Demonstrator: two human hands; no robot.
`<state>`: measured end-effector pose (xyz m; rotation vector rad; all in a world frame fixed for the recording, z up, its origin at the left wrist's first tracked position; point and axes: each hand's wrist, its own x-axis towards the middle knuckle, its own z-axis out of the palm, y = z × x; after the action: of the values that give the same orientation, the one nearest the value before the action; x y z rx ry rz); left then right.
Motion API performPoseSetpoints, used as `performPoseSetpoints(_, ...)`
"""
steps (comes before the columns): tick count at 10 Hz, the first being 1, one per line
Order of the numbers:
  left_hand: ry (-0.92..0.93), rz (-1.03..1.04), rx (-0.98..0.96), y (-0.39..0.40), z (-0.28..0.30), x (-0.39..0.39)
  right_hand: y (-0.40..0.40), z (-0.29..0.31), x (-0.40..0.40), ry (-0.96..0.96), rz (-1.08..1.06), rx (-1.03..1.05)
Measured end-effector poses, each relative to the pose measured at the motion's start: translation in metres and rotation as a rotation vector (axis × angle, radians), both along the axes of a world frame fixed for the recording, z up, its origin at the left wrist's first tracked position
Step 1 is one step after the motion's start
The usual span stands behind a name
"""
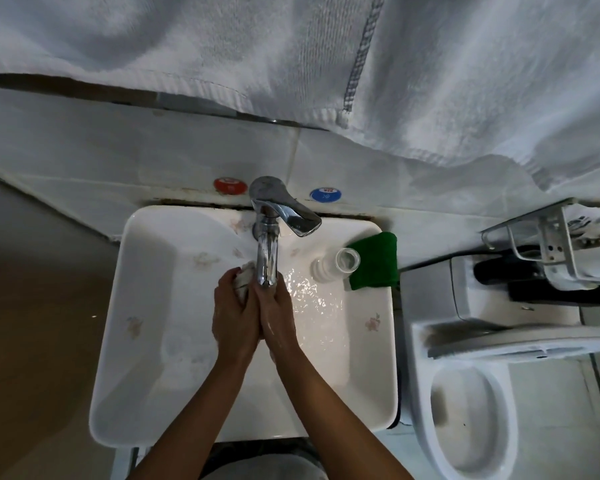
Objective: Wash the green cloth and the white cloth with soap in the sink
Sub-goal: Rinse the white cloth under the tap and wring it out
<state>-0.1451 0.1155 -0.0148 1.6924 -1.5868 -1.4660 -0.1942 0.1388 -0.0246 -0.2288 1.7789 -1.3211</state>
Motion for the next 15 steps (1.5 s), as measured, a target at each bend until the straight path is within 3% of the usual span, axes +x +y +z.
performPoseSetpoints(4,-0.057,-0.041,-0.003,-0.005,-0.002,-0.015,0.006,0.000,-0.018,0.079,-0.074,0.026)
performPoseSetpoints(8,0.027,0.018,0.000,-0.005,-0.012,-0.007,0.008,0.002,-0.014,0.204,0.001,0.102)
performPoseSetpoints(11,0.246,-0.066,0.130,-0.019,0.005,-0.002,0.006,0.005,-0.027,0.002,0.274,0.039)
performPoseSetpoints(13,0.300,-0.236,0.341,-0.021,0.016,0.009,0.009,0.012,-0.042,-0.218,0.231,0.024)
performPoseSetpoints(14,0.218,-0.291,0.275,-0.020,0.008,0.009,0.009,0.012,-0.040,-0.245,0.204,-0.018)
performPoseSetpoints(15,0.110,-0.180,0.147,-0.020,-0.004,0.006,0.005,0.012,-0.031,-0.206,-0.089,-0.027)
